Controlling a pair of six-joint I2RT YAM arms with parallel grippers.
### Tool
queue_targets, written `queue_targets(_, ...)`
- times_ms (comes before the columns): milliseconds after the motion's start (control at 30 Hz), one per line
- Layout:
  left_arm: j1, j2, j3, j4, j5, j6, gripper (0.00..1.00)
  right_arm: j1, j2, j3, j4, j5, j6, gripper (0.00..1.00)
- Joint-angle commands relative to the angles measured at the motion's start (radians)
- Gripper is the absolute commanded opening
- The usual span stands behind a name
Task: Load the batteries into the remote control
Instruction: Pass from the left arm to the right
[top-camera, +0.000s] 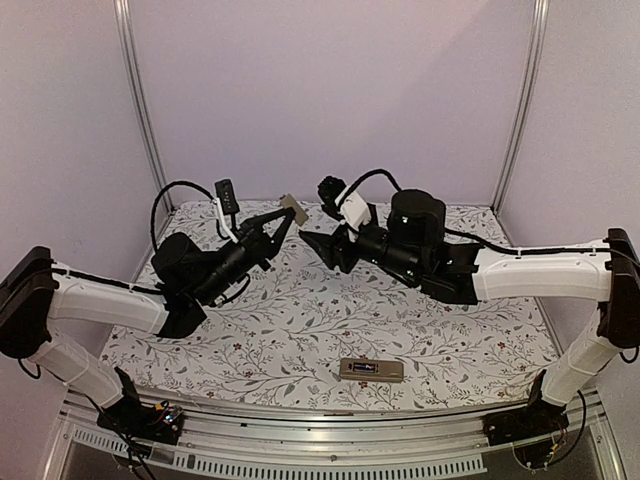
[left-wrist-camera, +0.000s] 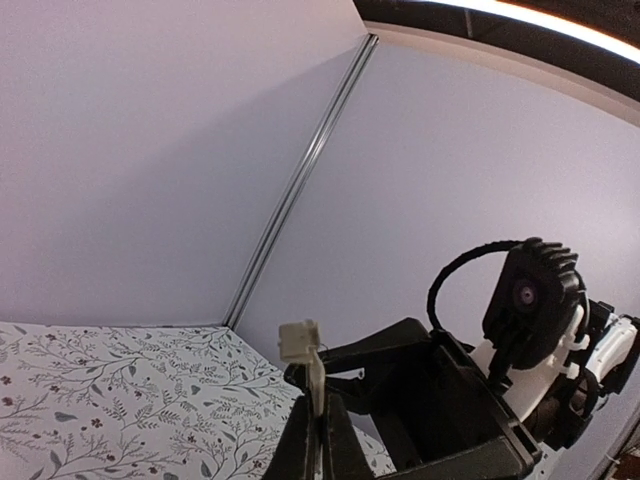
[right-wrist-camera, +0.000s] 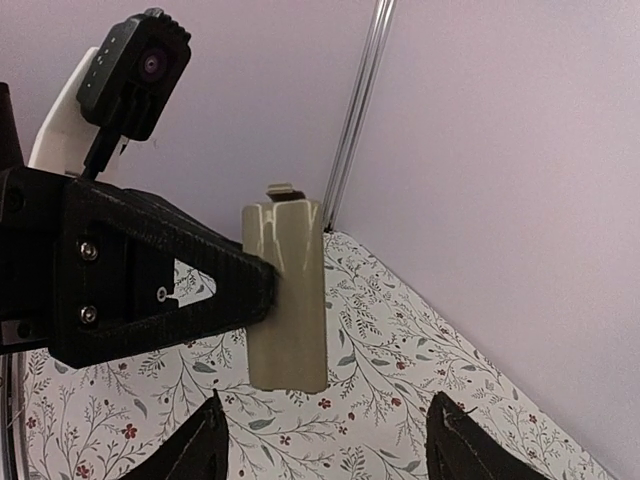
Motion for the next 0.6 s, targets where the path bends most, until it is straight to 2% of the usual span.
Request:
queue_targets(0,0.014,0.018,-0.012,0.031,0.032,-0.035,0.0,0.008,0.038,0.044,0.056,-0.032,-0.058,0.65)
queue_targets(300,0.017,0.024,-0.034,0.066,0.014,-0.044,0.0,0.02,0.092,0.086,0.059,-0.008,-0.08,0.48)
queue_targets(567,0.017,0.022,-0.046,0.056,0.002,-0.025,0.0,0.059,0.12,0.121,0.06,0.093,-0.123,0.32)
